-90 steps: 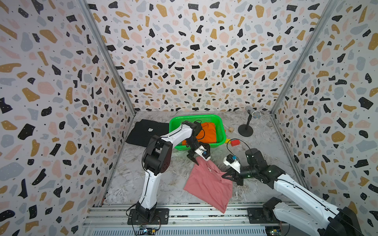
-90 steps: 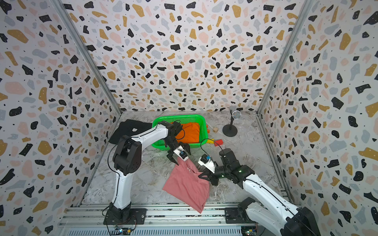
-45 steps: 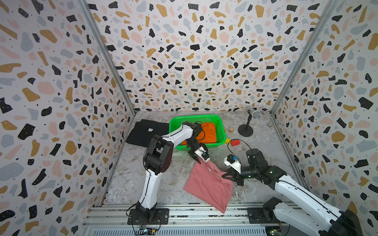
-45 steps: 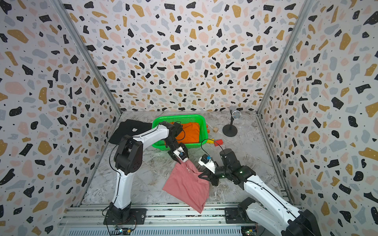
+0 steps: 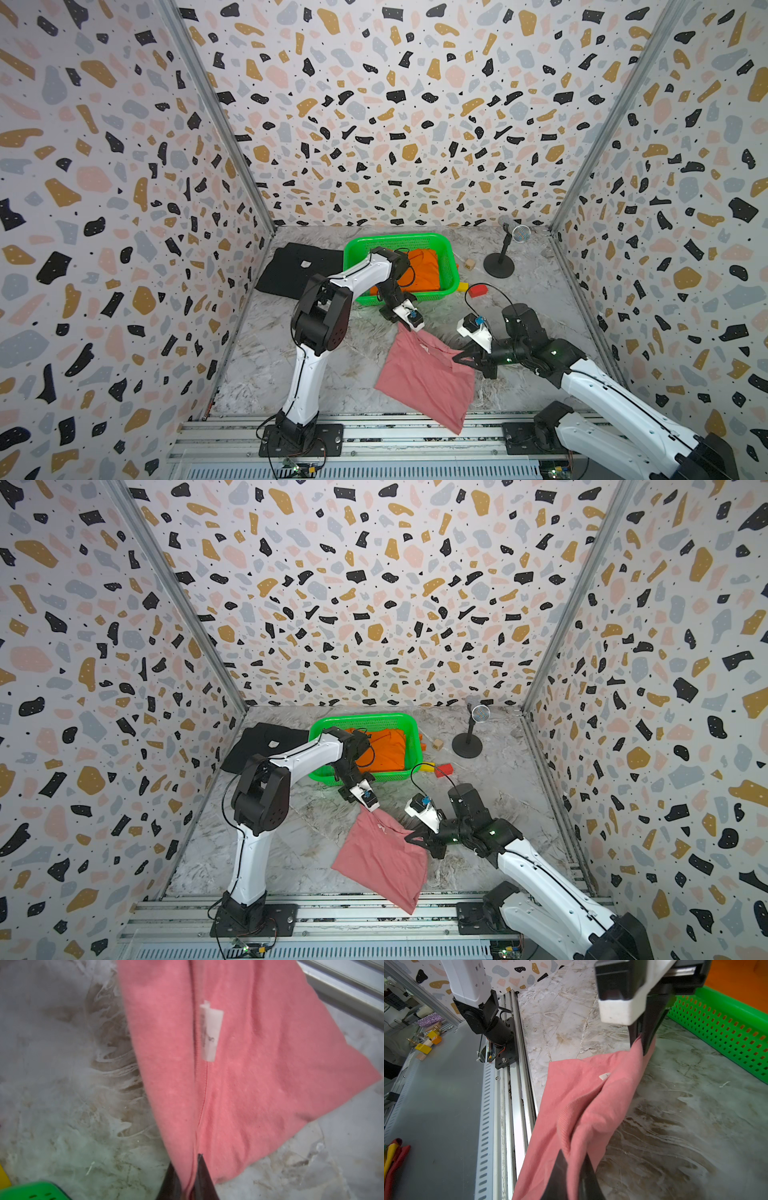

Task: Put the folded t-shirts into the basket
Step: Pick up the T-shirt from the center of the board, then place the T-shirt in the bin.

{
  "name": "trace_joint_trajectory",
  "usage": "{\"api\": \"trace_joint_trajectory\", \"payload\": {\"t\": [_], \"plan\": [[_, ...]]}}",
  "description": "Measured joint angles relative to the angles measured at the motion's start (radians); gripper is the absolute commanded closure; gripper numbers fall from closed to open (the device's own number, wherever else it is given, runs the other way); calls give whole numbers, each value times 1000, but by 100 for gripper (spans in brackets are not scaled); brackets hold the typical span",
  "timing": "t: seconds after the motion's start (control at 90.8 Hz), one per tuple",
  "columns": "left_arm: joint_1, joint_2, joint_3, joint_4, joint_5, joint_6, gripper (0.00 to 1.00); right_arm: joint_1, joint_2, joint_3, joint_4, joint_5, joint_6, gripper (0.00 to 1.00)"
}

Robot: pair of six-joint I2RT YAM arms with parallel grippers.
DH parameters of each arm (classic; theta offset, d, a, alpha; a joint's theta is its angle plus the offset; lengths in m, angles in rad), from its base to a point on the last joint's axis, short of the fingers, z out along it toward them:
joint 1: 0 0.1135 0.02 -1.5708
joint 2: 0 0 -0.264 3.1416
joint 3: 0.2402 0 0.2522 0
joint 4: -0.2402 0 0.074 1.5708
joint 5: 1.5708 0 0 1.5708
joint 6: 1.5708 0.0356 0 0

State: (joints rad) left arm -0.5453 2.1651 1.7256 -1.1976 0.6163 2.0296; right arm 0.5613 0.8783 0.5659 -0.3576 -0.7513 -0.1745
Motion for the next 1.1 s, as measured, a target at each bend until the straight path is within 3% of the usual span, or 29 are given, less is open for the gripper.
{"api": "trace_joint_trajectory", "payload": {"t": [0.341, 0.529, 0.782, 1.101], "plan": [[0, -69, -31, -10, -56, -86, 100, 0, -47, 0, -6, 96, 24, 100], [8, -214, -53, -28, -77, -274, 100, 1, -27, 67, 8, 198, 65, 100], [49, -342, 51, -156, -181, -576, 100, -2, 177, 313, 57, 292, 127, 100], [192, -272, 379, -303, -300, -745, 100, -87, 483, 644, 82, 306, 214, 100]]}}
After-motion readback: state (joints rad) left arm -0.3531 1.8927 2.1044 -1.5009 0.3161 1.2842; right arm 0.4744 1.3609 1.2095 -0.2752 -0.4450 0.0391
